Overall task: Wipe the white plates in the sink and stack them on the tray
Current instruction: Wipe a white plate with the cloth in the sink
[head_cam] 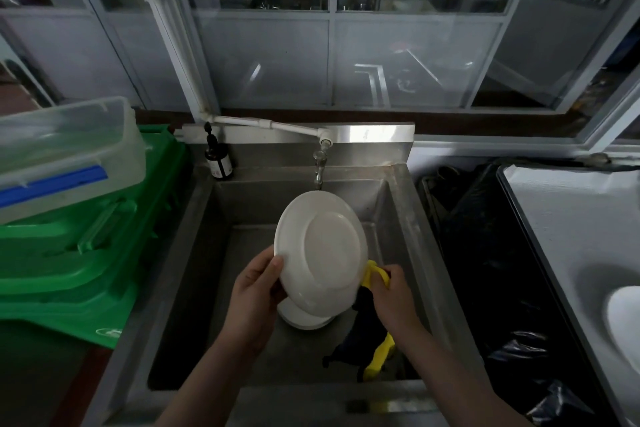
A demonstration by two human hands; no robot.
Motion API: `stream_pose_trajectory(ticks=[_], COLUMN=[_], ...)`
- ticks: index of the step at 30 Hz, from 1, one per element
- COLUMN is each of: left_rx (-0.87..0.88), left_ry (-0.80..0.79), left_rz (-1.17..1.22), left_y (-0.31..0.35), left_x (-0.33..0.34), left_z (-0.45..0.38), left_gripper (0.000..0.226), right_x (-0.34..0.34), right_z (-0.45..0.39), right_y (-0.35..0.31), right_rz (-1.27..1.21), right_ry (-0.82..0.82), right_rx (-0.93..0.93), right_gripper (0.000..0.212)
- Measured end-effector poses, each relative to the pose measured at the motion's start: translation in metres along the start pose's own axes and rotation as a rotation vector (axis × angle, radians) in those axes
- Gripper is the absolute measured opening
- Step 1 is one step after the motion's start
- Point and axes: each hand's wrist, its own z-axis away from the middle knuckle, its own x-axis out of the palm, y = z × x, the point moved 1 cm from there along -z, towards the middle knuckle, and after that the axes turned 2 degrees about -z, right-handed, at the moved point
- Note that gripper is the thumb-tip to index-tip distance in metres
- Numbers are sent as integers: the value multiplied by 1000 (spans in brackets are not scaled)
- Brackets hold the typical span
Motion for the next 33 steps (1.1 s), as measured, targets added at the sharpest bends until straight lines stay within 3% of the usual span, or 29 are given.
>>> stream_pose_trajectory(ticks=[6, 33], left_rx=[2, 13], left_ry=[-27, -67], left_rz=[-7, -261], left_y=[-8, -14], left_x=[5, 15], left_z=[4, 9], left_gripper=[30, 23], right_x=[0, 28], right_z=[4, 26], right_y=[-13, -96], right_rz=[-12, 208], right_ry=[48, -138], right_rx=[-40, -392], right_gripper=[6, 7])
